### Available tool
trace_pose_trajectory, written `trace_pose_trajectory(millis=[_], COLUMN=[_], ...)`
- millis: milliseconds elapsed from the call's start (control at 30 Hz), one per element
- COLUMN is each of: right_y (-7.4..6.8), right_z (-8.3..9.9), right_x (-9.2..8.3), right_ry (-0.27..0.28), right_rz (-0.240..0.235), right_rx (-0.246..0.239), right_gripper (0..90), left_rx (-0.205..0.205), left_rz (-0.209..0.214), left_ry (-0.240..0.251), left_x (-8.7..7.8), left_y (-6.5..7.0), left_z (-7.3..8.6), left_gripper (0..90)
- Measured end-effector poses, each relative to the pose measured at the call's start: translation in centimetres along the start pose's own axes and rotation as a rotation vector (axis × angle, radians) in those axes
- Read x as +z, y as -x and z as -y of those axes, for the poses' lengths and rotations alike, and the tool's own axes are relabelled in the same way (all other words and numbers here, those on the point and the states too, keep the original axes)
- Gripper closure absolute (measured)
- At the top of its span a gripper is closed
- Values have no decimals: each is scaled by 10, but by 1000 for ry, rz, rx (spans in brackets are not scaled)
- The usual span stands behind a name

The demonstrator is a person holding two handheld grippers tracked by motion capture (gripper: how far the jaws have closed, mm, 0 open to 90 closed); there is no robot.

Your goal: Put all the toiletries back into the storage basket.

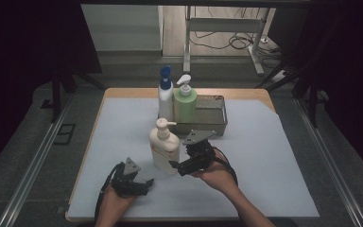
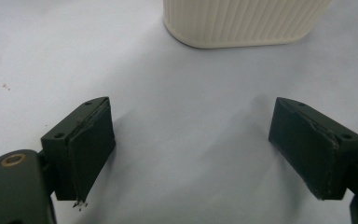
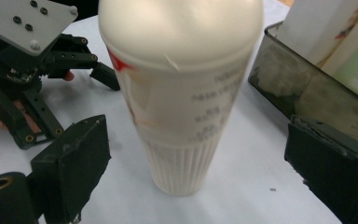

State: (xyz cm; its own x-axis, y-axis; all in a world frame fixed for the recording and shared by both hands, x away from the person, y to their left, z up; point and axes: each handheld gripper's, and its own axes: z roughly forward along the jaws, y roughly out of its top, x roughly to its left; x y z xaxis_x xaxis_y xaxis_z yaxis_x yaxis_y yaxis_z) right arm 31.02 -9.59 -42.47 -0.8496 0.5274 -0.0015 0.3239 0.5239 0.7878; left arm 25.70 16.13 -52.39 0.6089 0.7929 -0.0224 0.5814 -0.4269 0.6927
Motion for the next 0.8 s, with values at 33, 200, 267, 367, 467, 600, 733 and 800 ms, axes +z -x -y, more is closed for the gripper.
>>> trace_pose_trajectory(millis=[33,200,267,367,467,600,733,800], right_y=[-1,-5,-6,-7,-8,-9,-10,-11], right_z=[-1,-8,-10,-14,-17,-21,-24,-25], right_x=[2,9,13,16,20,25,29,31], right_ry=[3,3,1,5,4,13,22,25], right_rz=[4,12,18,28,34,35,28,25], right_rx=[-3,-12,-17,-20,-16,-7,11,15], right_gripper=[78,131,134,141,167,221,273,298], left_rx=[0,0,-1,-1,-2,-2,-2,-2], left_rz=[0,0,1,1,2,2,2,3], left_ry=[0,0,0,0,1,1,1,0], left_x=[0,0,0,0,0,0,0,0], left_y=[0,0,0,0,0,0,0,0], left_z=[0,0,0,0,0,0,0,0], left_gripper=[140,140,140,140,140,140,140,140])
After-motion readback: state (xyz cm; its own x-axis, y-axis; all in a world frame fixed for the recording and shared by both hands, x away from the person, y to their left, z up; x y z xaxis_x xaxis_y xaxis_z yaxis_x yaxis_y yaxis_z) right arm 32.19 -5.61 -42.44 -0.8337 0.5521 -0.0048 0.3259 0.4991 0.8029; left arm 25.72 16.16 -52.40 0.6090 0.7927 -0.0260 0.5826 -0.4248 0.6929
